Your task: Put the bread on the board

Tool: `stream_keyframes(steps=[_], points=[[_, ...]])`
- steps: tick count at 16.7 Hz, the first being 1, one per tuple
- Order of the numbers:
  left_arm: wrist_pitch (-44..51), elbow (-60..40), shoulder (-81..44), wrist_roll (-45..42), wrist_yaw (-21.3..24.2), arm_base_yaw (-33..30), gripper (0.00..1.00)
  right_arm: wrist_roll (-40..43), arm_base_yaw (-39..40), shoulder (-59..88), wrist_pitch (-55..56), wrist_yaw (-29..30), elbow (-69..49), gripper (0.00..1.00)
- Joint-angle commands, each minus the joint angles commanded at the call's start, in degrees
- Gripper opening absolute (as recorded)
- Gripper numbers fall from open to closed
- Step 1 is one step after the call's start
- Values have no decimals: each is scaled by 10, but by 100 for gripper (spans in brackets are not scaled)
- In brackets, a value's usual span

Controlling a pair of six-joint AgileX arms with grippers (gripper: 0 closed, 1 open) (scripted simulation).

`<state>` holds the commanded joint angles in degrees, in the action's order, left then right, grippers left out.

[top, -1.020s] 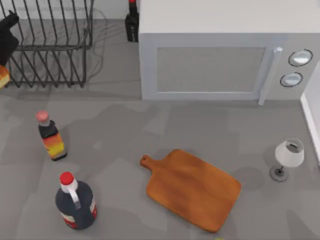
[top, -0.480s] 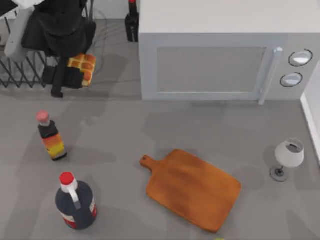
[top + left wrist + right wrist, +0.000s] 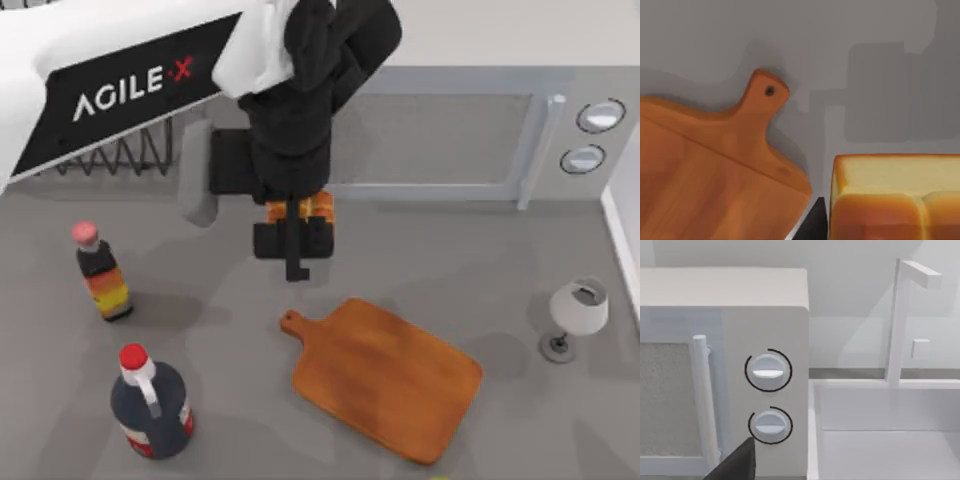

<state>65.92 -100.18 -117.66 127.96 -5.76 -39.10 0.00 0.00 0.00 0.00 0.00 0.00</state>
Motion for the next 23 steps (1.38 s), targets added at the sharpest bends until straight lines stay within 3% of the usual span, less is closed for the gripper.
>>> stream_keyframes(steps=[9,23], points=[[19,11,-43,105,48,-106,0,0,0,0,0,0,0,100],[-10,32,-52,110,50,-104,0,0,0,0,0,0,0,100]])
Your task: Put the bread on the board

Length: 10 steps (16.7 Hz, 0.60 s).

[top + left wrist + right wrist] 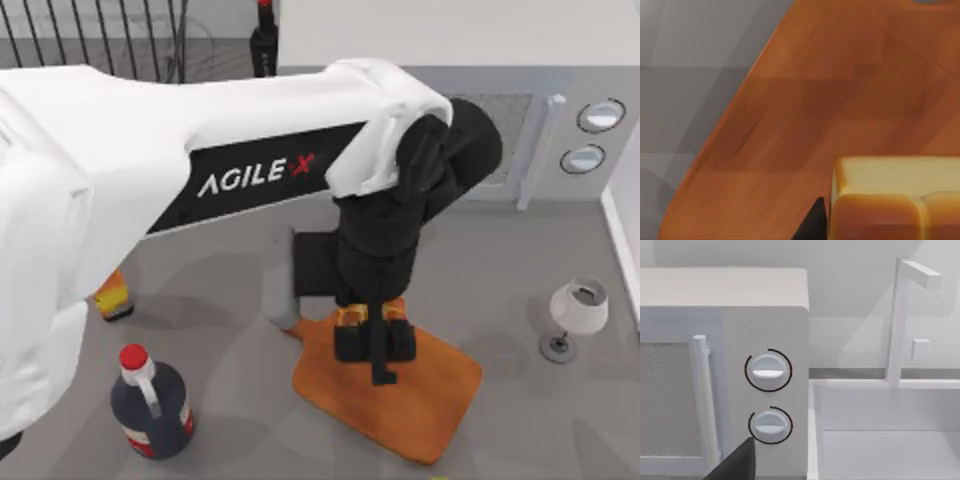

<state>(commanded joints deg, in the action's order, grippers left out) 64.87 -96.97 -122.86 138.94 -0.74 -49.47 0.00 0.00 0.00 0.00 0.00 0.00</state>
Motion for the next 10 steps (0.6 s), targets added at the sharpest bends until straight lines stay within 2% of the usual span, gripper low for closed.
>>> stream_keyframes(steps=[10], points=[[-58,40,-13,-2,0,-5,0,0,0,0,0,0,0,100]])
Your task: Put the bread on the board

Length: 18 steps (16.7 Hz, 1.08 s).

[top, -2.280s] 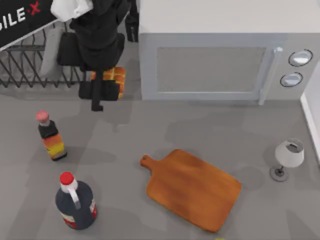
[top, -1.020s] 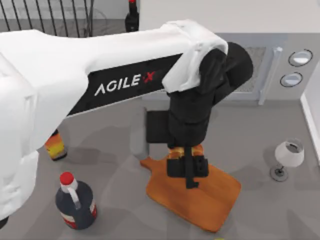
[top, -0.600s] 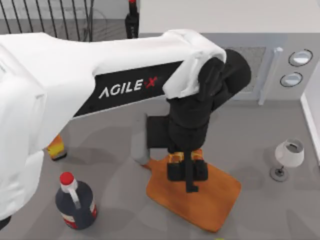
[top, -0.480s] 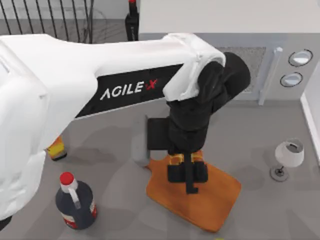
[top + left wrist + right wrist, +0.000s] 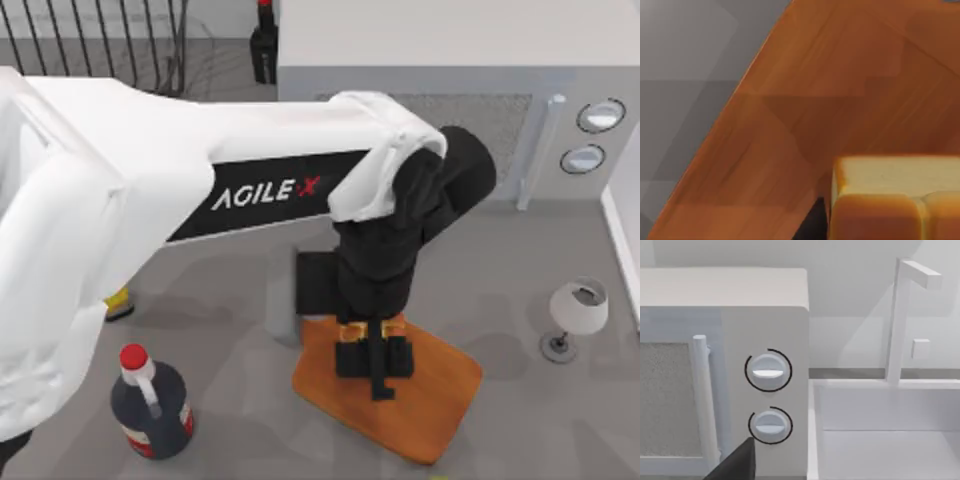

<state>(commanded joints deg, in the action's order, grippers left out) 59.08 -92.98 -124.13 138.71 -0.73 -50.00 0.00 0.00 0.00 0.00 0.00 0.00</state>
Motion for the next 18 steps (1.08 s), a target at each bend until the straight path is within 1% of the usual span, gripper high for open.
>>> stream_keyframes(steps=[5,18], points=[[-2,4,-4,0,0,0,0,0,0,0,0,0,0,100],[-2,4,-4,0,0,0,98,0,0,0,0,0,0,100]])
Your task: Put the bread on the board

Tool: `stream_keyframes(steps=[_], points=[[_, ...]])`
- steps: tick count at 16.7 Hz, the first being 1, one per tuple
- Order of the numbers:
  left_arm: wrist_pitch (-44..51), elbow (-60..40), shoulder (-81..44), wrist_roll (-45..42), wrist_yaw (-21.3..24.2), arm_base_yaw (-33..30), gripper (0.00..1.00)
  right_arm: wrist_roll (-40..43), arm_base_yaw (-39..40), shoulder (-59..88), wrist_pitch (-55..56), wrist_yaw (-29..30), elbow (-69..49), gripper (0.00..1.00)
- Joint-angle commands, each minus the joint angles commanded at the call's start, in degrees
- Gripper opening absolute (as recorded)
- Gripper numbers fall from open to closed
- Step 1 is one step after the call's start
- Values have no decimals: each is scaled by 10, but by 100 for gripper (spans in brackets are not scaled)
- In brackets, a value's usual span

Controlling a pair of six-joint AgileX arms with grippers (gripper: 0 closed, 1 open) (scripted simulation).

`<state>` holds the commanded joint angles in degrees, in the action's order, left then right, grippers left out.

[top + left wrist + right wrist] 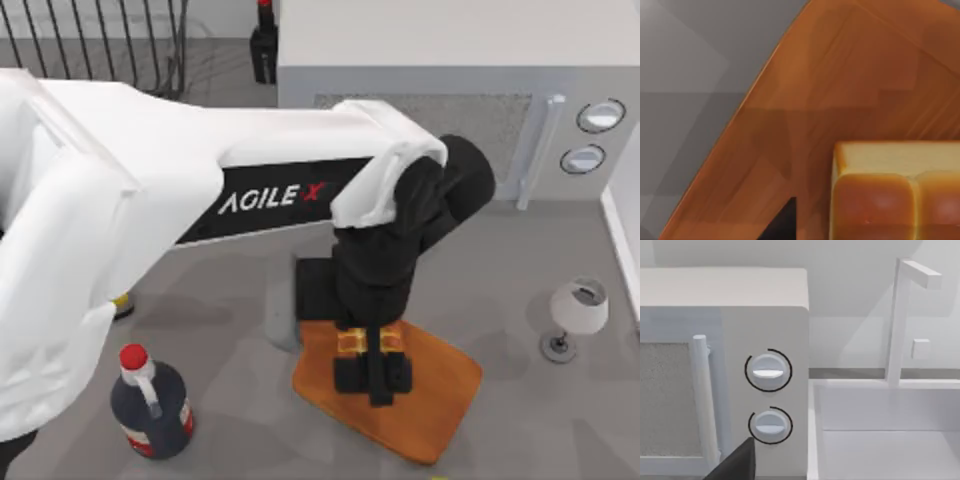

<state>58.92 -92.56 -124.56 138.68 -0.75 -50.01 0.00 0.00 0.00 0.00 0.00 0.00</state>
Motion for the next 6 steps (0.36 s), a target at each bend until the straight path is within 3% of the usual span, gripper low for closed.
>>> stream_keyframes(steps=[6], points=[[0,0,0,0,0,0,100,0,0,0,0,0,0,100]])
